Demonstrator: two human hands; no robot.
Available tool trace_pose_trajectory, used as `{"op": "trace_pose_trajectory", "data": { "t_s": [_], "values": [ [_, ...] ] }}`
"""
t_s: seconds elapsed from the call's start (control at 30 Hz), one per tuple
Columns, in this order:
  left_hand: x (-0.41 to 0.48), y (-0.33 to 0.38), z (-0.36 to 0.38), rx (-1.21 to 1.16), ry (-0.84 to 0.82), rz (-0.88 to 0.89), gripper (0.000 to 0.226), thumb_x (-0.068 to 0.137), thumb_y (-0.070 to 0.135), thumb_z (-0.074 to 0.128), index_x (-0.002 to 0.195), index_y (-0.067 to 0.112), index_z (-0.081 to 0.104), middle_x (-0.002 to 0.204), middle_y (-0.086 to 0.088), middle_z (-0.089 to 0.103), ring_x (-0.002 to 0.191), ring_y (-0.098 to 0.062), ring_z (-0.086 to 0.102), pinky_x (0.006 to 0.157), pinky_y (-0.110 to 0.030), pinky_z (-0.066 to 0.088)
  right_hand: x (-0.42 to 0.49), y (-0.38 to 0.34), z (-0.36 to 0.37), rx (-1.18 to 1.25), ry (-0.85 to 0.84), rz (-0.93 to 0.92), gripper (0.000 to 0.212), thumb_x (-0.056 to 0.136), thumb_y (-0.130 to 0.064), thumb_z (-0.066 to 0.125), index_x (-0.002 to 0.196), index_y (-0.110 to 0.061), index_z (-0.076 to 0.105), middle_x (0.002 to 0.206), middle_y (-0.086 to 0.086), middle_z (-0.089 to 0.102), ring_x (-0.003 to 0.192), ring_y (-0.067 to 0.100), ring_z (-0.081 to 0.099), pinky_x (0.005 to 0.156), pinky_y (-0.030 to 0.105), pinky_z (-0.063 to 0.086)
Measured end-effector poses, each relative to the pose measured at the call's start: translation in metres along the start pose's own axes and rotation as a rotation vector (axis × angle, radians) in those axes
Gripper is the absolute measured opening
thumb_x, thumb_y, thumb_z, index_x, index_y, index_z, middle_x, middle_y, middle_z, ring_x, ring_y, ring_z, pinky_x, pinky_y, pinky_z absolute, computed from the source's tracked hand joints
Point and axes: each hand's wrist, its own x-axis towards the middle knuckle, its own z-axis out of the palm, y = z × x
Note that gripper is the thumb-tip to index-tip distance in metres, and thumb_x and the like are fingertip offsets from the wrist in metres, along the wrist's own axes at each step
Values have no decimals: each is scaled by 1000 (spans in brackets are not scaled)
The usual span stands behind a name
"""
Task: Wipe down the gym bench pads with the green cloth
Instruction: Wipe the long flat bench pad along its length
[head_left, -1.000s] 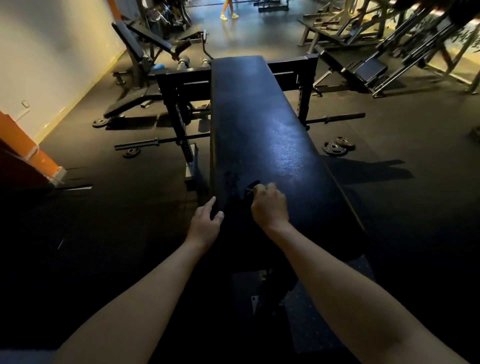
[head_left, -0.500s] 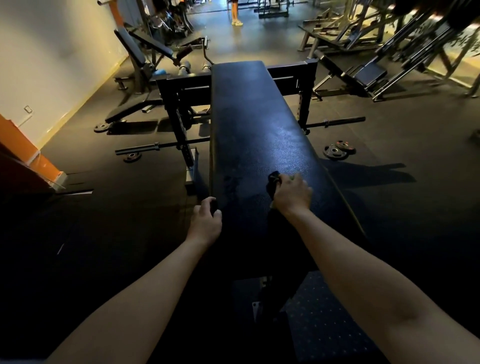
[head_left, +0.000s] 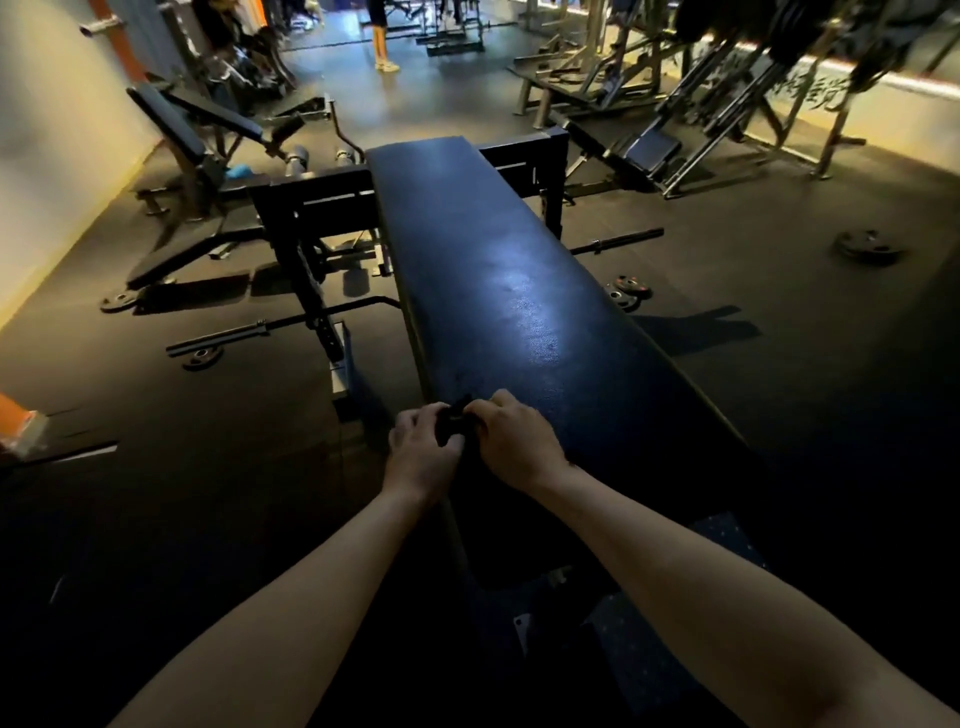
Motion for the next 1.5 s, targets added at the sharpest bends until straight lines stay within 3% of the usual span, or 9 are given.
{"op": "trace_pose_trajectory", "data": {
  "t_s": [0.13,0.27,0.5,0.7,0.93,1.13,1.3,1.4,1.5],
  "values": [
    [21,11,-2,274,-49,103,62,99,45,51,155,29,29,164,-5,12,148,-30,11,122,-48,18,28,39,-20,-168,144,297,37,100,-28,44,136,-25,52,136,11,44,121,36,47,100,44,37],
    [28,14,4,339,-139,99,68,100,49,45,159,28,18,167,-5,1,152,-28,-3,121,-47,7,33,69,-27,-159,-106,516,57,100,-47,37,153,-26,30,160,5,15,142,36,16,116,53,13],
    [36,9,13,360,-186,96,67,100,51,36,158,32,7,165,-3,-12,151,-27,-10,120,-47,-3,30,36,6,-207,111,305,35,90,-8,46,122,-15,57,129,13,48,115,34,38,100,39,37],
    [37,-2,15,314,-145,126,70,101,41,43,159,28,7,166,-3,-9,151,-26,-5,122,-44,1,36,3,30,-1,106,-8,30,86,-6,56,113,-13,68,109,10,60,105,33,52,90,47,49],
    [37,2,16,317,-135,105,68,102,48,39,160,30,9,166,0,-9,151,-26,-7,121,-44,0,41,49,7,-172,-56,189,55,102,-32,40,156,-34,25,164,-3,18,152,27,7,121,47,-4],
    [36,3,14,296,-152,97,68,102,48,39,160,31,8,166,2,-11,151,-24,-11,121,-45,-1,58,83,-20,-104,35,299,64,92,-1,42,151,-24,39,162,8,27,152,28,14,122,41,6],
    [33,4,16,289,-138,90,68,101,48,39,160,32,8,166,3,-11,150,-22,-12,120,-46,1,53,117,-38,-14,96,580,60,96,-8,35,156,-19,30,162,14,24,151,30,14,122,43,6],
    [33,4,16,276,-144,91,68,102,48,39,160,32,7,166,3,-11,150,-23,-12,120,-46,0,54,113,-22,-32,36,495,56,101,-30,41,155,-22,31,160,17,27,148,33,21,121,46,11],
    [34,4,17,276,-133,92,68,102,48,39,160,32,8,165,4,-11,150,-23,-12,120,-46,1,48,99,-16,11,73,401,46,98,-21,47,143,-27,49,150,13,44,136,34,40,116,43,25]
  ]
}}
